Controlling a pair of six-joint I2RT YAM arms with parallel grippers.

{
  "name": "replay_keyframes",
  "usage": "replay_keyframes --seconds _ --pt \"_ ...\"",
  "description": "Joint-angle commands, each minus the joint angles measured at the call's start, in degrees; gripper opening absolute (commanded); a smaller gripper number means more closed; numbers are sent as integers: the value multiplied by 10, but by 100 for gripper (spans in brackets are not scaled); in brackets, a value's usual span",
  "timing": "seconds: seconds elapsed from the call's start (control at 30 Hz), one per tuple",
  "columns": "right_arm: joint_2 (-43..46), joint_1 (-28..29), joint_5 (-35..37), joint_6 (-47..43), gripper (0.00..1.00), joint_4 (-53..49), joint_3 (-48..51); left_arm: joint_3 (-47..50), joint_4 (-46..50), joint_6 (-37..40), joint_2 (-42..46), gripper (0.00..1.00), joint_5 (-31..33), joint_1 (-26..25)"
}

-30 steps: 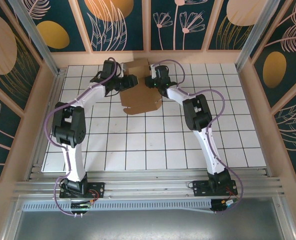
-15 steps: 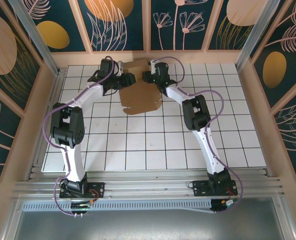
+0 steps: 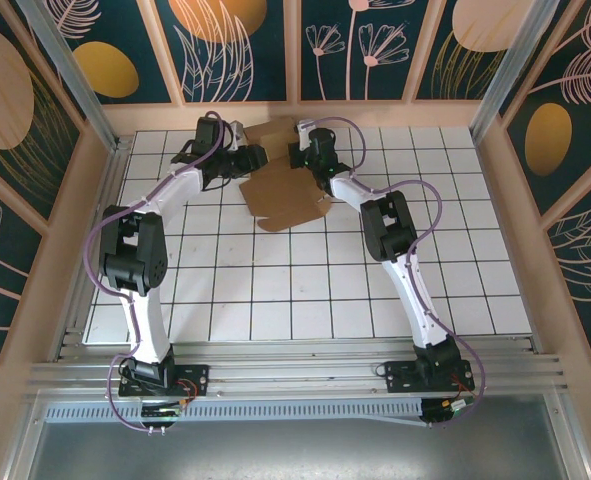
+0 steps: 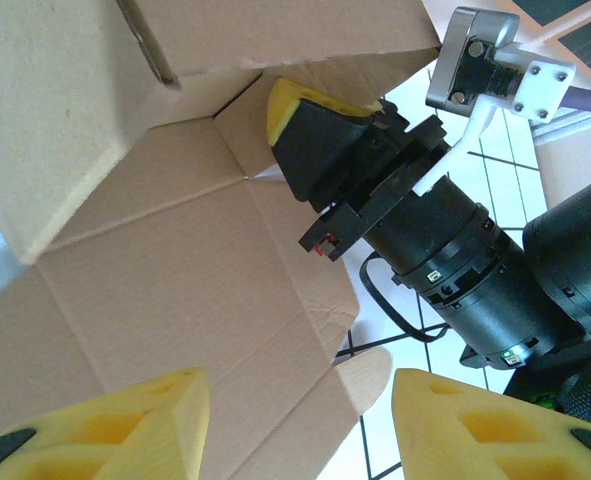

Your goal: Fold the paper box

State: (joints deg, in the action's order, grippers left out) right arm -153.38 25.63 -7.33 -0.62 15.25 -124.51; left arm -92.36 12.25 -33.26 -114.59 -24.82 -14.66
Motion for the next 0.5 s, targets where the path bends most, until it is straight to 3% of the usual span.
replay_keyframes --seconds 0.0,0.27,0.4,0.47 --pt "50 6 -14 -29 1 10 44 2 3 3 27 51 13 8" --pt "216 3 -37 -110 0 10 269 0 17 4 90 53 66 10" --pt "290 3 -77 -101 0 67 397 12 27 -61 129 57 84 10" --pt "315 6 -77 -89 0 95 446 64 8 -119 169 58 100 10"
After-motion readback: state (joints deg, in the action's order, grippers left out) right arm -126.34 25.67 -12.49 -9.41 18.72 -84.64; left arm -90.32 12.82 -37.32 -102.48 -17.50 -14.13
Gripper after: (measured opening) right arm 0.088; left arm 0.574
